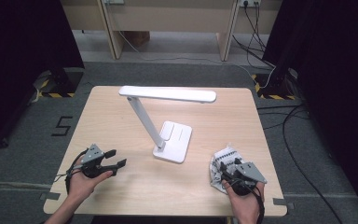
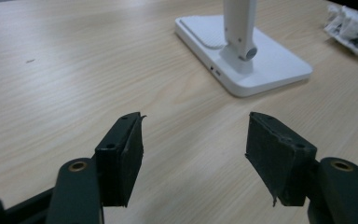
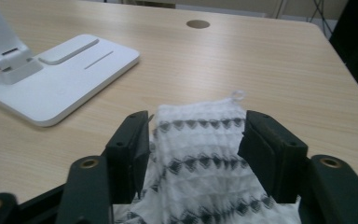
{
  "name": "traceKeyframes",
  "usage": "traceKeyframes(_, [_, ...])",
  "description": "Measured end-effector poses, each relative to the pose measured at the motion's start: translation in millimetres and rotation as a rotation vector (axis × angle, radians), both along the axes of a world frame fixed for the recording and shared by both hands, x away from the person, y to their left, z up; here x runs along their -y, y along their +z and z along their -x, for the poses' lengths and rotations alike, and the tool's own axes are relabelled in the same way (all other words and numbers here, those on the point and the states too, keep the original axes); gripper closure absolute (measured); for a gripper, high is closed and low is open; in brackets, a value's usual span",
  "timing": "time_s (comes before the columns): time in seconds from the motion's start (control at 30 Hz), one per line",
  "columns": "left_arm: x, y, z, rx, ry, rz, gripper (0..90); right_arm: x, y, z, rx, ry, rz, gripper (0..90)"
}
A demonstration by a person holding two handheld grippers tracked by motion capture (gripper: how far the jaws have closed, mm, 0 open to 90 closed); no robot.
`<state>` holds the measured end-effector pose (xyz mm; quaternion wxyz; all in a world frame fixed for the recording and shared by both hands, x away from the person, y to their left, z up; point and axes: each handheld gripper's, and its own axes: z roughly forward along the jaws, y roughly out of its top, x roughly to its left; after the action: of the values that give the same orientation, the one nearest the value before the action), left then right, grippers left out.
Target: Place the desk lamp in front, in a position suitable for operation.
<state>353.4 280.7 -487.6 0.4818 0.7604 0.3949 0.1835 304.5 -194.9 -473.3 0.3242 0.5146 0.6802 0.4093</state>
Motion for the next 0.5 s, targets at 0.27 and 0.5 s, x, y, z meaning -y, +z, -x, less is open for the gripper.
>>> traceKeyframes(0.27, [21.2,30.7,-19.3,0.037,-0.041,0.072,37.4,-30.5,2.0,-16.9,-0.058,0.103,0.013,57.5])
traceKeyframes(0.5, [50.2,57.9,-39.3,0.066,-0.087,0.098,37.2,-62.0,-4.9,-41.9,-0.141,0.173,0.028,68.0])
